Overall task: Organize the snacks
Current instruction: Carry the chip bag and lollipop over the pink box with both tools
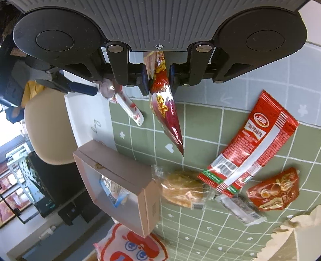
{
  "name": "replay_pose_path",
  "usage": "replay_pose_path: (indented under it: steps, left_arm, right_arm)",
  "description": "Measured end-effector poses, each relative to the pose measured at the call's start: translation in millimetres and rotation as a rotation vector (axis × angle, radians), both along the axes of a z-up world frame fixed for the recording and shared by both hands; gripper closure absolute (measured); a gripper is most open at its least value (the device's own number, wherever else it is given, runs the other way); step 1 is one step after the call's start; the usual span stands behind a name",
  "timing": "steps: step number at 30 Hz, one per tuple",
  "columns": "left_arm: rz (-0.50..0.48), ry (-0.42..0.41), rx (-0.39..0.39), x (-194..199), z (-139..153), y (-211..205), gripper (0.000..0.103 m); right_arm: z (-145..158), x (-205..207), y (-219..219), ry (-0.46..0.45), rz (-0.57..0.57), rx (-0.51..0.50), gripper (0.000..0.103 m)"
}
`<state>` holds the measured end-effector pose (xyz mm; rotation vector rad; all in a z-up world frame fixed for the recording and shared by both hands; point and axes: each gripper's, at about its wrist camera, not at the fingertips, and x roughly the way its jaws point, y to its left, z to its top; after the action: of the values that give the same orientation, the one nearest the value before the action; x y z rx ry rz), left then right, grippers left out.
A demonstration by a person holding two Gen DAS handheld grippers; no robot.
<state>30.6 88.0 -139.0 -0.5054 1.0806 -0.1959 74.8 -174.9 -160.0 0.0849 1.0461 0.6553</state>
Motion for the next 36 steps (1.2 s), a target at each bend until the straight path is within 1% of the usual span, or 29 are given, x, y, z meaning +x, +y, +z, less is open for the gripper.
replay_pose_path:
  steps: [1, 3, 4, 5, 8, 9, 10, 11, 12, 13, 15, 19, 23, 28, 32, 36]
  left_arm:
    - [-0.005, 0.007, -0.001, 0, 0, -1, 0.079]
    - [-0.025, 0.014, 0.005, -2, 1, -4, 0.079]
    - [-0.034, 0.017, 0.010, -4, 2, -5, 0.080]
    - [-0.045, 0.018, 0.016, -5, 4, -7, 0.080]
    - [-0.068, 0.016, 0.027, -10, 7, -10, 0.081]
    - [-0.065, 0.017, 0.022, -10, 7, -9, 0.081]
    - [-0.060, 0.020, 0.012, -10, 7, -8, 0.081]
    - [-0.055, 0.025, 0.003, -10, 6, -8, 0.081]
    - [-0.053, 0.034, -0.005, -10, 4, -8, 0.081]
    - [-0.052, 0.037, -0.009, -10, 4, -8, 0.081]
    - [-0.053, 0.029, -0.009, -12, 4, -10, 0.082]
    - [-0.061, 0.027, -0.001, -11, 4, -12, 0.081]
    - [-0.067, 0.029, -0.015, -8, 1, -12, 0.082]
    - [-0.098, 0.036, -0.005, -7, 3, -18, 0.082]
    - [-0.143, 0.039, 0.003, -7, 5, -27, 0.082]
    - [-0.209, 0.035, -0.042, -6, 8, -39, 0.083]
  right_arm:
    - [0, 0, 0, 0.003, 0.002, 0.001, 0.000]
    - [1, 2, 3, 0.005, 0.052, -0.023, 0.001]
    - [2, 3, 4, 0.003, 0.070, -0.042, 0.009]
    - [5, 2, 5, -0.016, 0.070, -0.070, 0.012]
    - [17, -8, 12, -0.143, 0.093, -0.135, 0.024]
    - [18, -11, 17, -0.172, 0.111, -0.155, 0.032]
    - [17, -10, 19, -0.178, 0.127, -0.166, 0.043]
    - [15, -9, 24, -0.169, 0.142, -0.179, 0.049]
    - [10, -8, 29, -0.154, 0.145, -0.198, 0.054]
    - [8, -9, 32, -0.163, 0.137, -0.214, 0.056]
    - [9, -11, 38, -0.175, 0.142, -0.236, 0.057]
    - [12, -16, 40, -0.134, 0.165, -0.232, 0.057]
    - [9, -18, 40, -0.167, 0.173, -0.260, 0.056]
    - [10, -18, 44, -0.167, 0.176, -0.279, 0.058]
    - [14, -19, 33, -0.142, 0.156, -0.264, 0.058]
    - [27, -21, 10, -0.123, 0.114, -0.227, 0.058]
